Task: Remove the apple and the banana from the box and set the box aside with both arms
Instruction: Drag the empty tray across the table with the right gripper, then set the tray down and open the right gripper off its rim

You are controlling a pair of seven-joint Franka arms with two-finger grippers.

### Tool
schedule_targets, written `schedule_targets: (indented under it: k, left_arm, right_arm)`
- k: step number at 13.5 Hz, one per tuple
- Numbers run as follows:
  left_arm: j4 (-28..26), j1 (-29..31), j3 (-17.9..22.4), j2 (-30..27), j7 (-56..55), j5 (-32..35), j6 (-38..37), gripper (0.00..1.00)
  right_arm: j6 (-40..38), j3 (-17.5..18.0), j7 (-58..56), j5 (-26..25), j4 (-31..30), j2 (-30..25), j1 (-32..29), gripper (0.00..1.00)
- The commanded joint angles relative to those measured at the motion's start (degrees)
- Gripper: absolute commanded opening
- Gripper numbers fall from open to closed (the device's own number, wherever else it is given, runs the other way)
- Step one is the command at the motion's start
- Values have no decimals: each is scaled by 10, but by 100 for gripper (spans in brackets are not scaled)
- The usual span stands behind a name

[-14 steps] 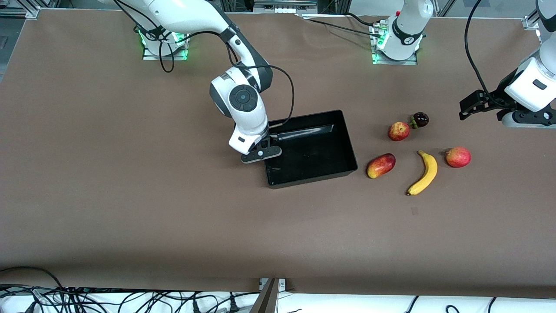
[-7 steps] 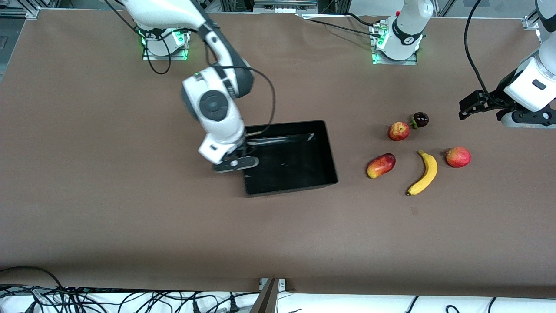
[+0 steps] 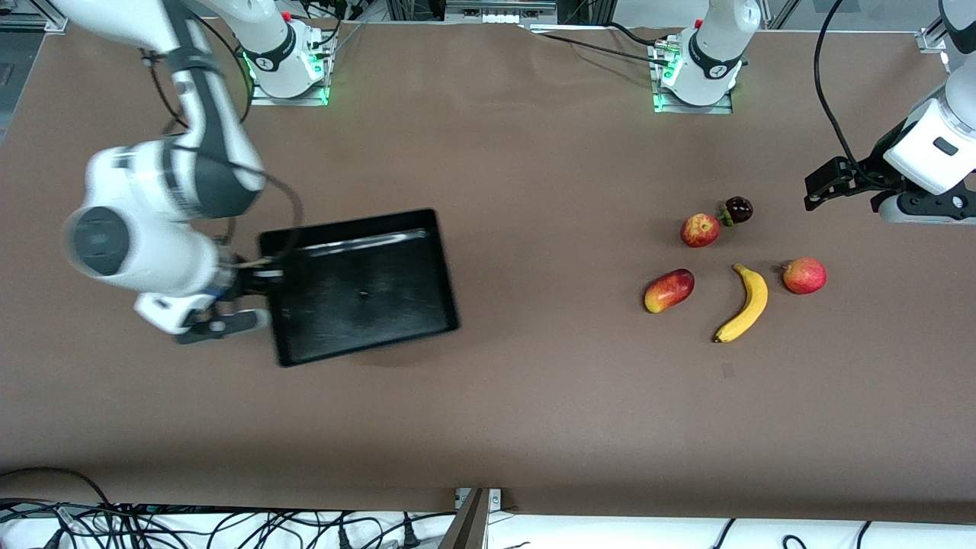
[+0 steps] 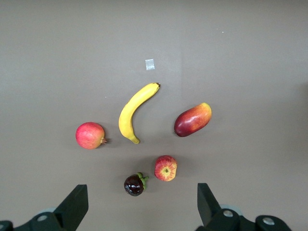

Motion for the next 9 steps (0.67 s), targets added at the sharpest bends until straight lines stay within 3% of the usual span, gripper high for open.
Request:
schedule_targets:
  k: [1,4,9]
  left_arm:
    - [30,-2,-2,11,-4,-8,-34,100]
    - [40,-3,-14,13,-4,-8,-45,100]
    - [41,-3,-16,15,-4,-7,-44,100]
  right_arm:
    - [-13,12,-64,37,-34,-25,-75,0]
    - [24,3,-129,51,-81,-32,-141,0]
    - [224,-32,-170,93,-266,-85,-151,0]
